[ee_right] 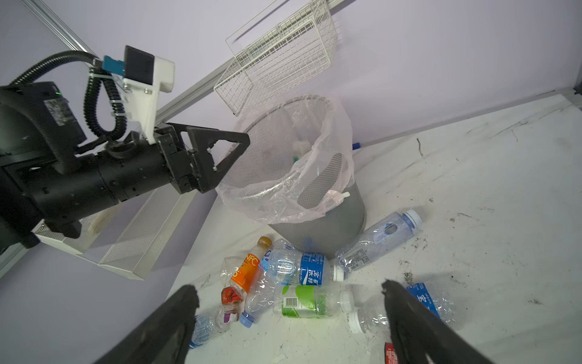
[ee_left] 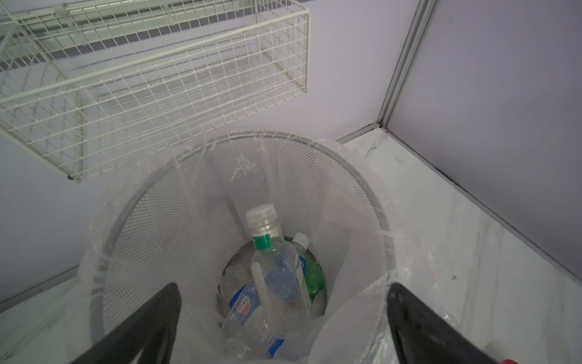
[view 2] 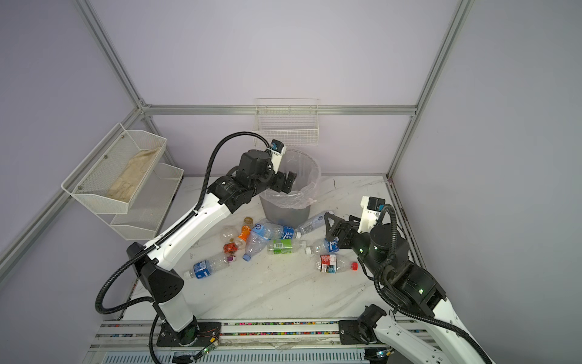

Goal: Throw the plastic bottles in the bin
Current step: 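Carry the green-label bottle over the bin opening with the left gripper and release it, then withdraw the left gripper toward the pile while the right gripper lowers onto a red-cap bottle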

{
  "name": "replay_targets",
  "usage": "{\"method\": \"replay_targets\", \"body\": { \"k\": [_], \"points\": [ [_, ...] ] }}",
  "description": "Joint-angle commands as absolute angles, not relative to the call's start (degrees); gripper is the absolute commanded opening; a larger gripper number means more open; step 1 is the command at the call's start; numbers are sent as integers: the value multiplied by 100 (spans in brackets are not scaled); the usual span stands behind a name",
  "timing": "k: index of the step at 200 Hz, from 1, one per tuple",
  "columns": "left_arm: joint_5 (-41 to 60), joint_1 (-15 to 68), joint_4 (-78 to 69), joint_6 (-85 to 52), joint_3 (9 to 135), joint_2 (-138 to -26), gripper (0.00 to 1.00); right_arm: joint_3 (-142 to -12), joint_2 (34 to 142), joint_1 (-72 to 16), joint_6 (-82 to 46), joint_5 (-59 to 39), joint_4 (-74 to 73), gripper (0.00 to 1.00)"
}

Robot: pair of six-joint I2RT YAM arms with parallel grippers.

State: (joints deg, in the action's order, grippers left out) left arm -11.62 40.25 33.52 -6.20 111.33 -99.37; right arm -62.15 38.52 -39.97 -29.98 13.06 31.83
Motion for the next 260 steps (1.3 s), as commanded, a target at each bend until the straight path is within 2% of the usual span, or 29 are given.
{"method": "replay_targets", "body": {
  "k": [1,78,138,173,202,260],
  "points": [
    [-1049,4182,2744,-721,10795,-8691,100,-6296,3803,-3999,-3090,1493,3441,97],
    [-1257,4554,2413,-762,9430,-7147,100,-6413,4729,-3997,-4012,1791,3907,97],
    [-1555,4951,2287,-1070,7975,-5990,100,-6133,4902,-3986,-4757,1491,3838,97],
    [-1572,5023,2274,-1531,7159,-5389,100,-5989,5477,-3887,-5063,1034,3866,97],
    [-1575,5103,2329,-1784,6605,-5064,100,-5783,5963,-3448,-5573,538,3883,97],
    [-1574,5189,2391,-2262,5836,-4529,100,-5111,6260,-2788,-6475,-144,3862,97]
  ]
}}
